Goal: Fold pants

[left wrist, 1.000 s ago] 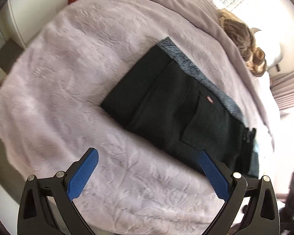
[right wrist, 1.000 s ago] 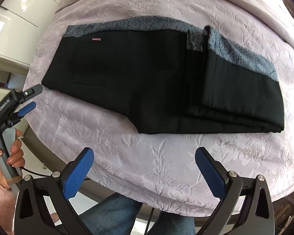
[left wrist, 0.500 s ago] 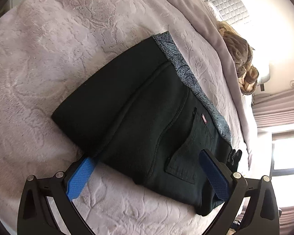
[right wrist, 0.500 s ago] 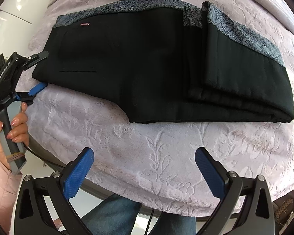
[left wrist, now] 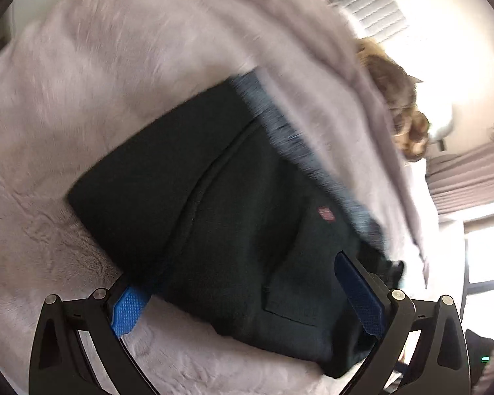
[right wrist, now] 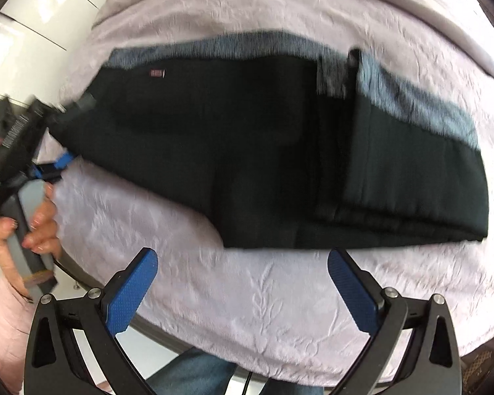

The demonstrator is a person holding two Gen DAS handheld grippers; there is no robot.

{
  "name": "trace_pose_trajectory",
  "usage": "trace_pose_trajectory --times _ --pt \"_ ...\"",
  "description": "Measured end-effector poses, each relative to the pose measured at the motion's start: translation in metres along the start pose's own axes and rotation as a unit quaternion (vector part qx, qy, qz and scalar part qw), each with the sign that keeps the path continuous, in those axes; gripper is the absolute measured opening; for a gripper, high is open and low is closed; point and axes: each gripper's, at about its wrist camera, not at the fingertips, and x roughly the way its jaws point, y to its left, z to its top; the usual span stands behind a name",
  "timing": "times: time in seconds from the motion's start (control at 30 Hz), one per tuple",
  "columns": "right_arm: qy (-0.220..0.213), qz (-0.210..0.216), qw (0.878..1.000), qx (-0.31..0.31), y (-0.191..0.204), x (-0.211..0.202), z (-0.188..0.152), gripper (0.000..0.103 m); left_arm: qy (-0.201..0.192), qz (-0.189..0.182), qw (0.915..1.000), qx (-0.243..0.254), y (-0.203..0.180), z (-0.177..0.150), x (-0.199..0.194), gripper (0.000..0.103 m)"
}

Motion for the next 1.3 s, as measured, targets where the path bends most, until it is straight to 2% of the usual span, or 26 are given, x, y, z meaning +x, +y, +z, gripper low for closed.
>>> trace_pose_trajectory --times 0.1,0.13,0.17,0.23,0.27,0.33,0.37,0.43,0.53,0.6,0.73,0.87,1.0,1.03,1.07,1.1,1.13,1.17,1.23,1.3 --pt "-0.014 -0.003 1.000 -0.014 0.001 -0.007 0.022 0.103 -0.003 0.036 0.9993 -0.009 0.006 0.002 0.009 0.080" --pt "-0.021 -0.003 1.000 -0.023 0.003 -0.011 0.033 0.103 -0.010 0.050 0.9987 -0.006 0.005 0.001 0.008 0.065" --pt "-0.026 -0.001 0.999 -0.030 0.004 -0.013 0.041 0.103 -0.017 0.066 0.9977 0.000 0.003 0.001 0.006 0.062" --pt "-0.035 0.008 0.998 -0.043 0.009 -0.021 0.063 0.103 -0.040 0.097 0.9935 0.043 -0.012 -0.004 -0.002 0.047" --pt "-0.037 0.016 0.998 -0.047 0.011 -0.024 0.075 0.103 -0.053 0.115 0.9893 0.072 -0.021 -0.007 -0.005 0.044" --pt "-0.036 0.040 0.997 -0.056 0.018 -0.032 0.102 0.103 -0.085 0.168 0.9700 0.154 -0.048 -0.019 -0.010 0.043" --pt "-0.032 0.051 0.996 -0.059 0.023 -0.032 0.112 0.103 -0.104 0.192 0.9561 0.195 -0.063 -0.027 -0.011 0.043" --pt "-0.007 0.084 0.995 -0.063 0.039 -0.029 0.135 0.103 -0.125 0.226 0.9344 0.246 -0.080 -0.038 -0.009 0.043" --pt "0.034 0.117 0.989 -0.082 0.076 -0.017 0.169 0.103 -0.139 0.257 0.9124 0.287 -0.092 -0.048 -0.005 0.043" --pt "0.058 0.123 0.985 -0.102 0.104 -0.009 0.183 0.103 -0.142 0.265 0.9065 0.296 -0.096 -0.050 -0.004 0.043" --pt "0.134 0.134 0.970 -0.154 0.171 0.026 0.198 0.103 -0.145 0.271 0.9030 0.301 -0.102 -0.047 -0.002 0.043" --pt "0.176 0.102 0.960 -0.195 0.215 0.059 0.203 0.103 -0.149 0.272 0.9002 0.306 -0.101 -0.050 -0.005 0.043" --pt "0.220 0.068 0.950 -0.209 0.230 0.088 0.199 0.103 -0.152 0.275 0.8966 0.312 -0.102 -0.053 -0.005 0.043" --pt "0.229 0.064 0.948 -0.210 0.231 0.090 0.200 0.097 -0.154 0.276 0.8951 0.315 -0.102 -0.054 -0.006 0.043" --pt "0.238 0.060 0.946 -0.211 0.229 0.094 0.200 0.085 -0.154 0.277 0.8937 0.318 -0.104 -0.055 -0.006 0.043" --pt "0.243 0.062 0.945 -0.208 0.224 0.095 0.200 0.040 -0.150 0.275 0.8942 0.319 -0.105 -0.055 -0.006 0.043" --pt "0.245 0.077 0.947 -0.193 0.219 0.095 0.200 0.020 -0.146 0.273 0.8951 0.321 -0.107 -0.056 -0.006 0.043" --pt "0.238 0.077 0.949 -0.192 0.215 0.092 0.199 0.019 -0.150 0.272 0.8927 0.327 -0.110 -0.059 -0.007 0.043" --pt "0.210 0.096 0.953 -0.198 0.205 0.076 0.196 0.018 -0.160 0.275 0.8809 0.350 -0.124 -0.067 -0.012 0.043" --pt "0.195 0.120 0.955 -0.187 0.191 0.059 0.195 0.018 -0.168 0.273 0.8756 0.361 -0.137 -0.071 -0.019 0.043"
